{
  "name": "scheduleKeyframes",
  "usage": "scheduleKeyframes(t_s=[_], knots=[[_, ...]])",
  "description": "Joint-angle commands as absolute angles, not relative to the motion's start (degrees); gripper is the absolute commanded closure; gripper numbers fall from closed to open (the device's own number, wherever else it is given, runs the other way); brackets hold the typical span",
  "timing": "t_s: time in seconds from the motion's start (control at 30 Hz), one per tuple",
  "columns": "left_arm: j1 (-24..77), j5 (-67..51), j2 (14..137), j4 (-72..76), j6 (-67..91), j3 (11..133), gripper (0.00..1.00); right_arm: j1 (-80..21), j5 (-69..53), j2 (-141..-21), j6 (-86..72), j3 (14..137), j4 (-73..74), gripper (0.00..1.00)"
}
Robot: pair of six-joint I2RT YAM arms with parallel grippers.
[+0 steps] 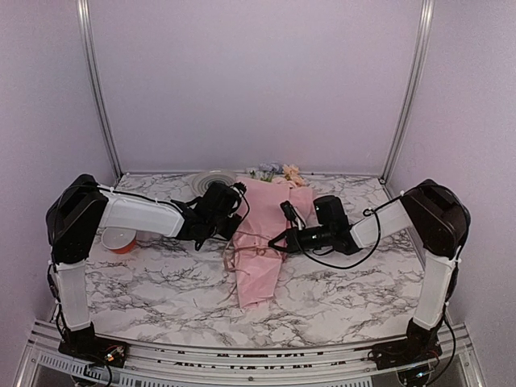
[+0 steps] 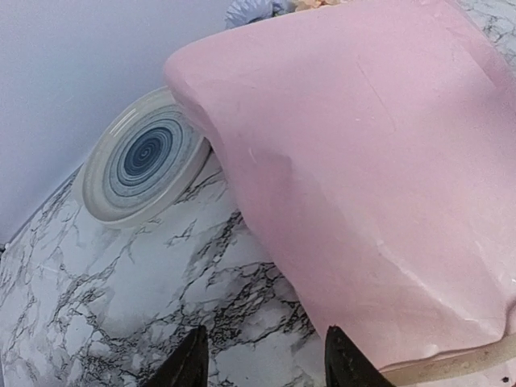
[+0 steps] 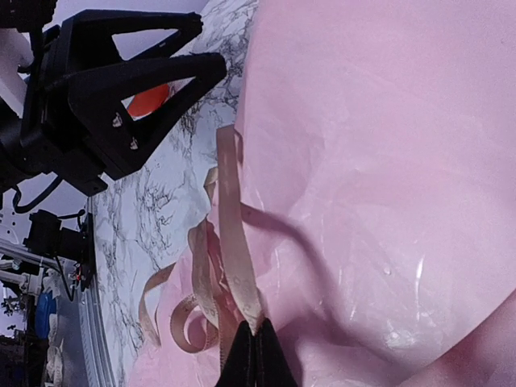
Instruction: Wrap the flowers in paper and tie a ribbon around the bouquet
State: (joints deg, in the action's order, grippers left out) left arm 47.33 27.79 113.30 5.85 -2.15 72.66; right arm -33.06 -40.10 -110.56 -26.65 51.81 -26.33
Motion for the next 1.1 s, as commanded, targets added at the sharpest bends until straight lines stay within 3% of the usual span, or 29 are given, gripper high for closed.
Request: scheduleKeyframes(t_s=[0.0, 0.17, 0.27, 0.33, 0.43, 0.57, 1.07], knots=[[43.51, 32.57, 110.41, 5.37, 0.88, 71.56, 0.51, -32.34, -40.11, -111.19, -27.48, 51.89, -28.34, 1.00], [40.25, 26.36, 104.55, 8.92, 0.89, 65.93, 0.50, -32.26, -40.37, -111.44, -27.55, 52.59, -28.29, 1.00], [40.25, 11.07, 102.64, 10.09, -0.61, 63.48, 0.47, -32.26, -41.03, -111.60, -27.49, 53.47, -28.20, 1.00], [40.25, -1.47, 103.61, 5.85, 0.61, 64.42, 0.51, -32.26, -41.18, -111.79, -27.38, 54.18, -27.64, 1.00], [40.27, -8.59, 104.04, 4.70, 4.90, 62.59, 0.54, -32.26, -41.36, -111.88, -27.41, 54.19, -27.72, 1.00], [40.25, -9.39, 103.83, 6.33, 8.36, 58.87, 0.49, -32.26, -41.57, -112.22, -27.38, 54.21, -27.76, 1.00], [41.07, -13.91, 106.93, 1.34, 6.54, 55.47, 0.45, -32.26, -42.16, -112.61, -27.60, 54.62, -27.77, 1.00]])
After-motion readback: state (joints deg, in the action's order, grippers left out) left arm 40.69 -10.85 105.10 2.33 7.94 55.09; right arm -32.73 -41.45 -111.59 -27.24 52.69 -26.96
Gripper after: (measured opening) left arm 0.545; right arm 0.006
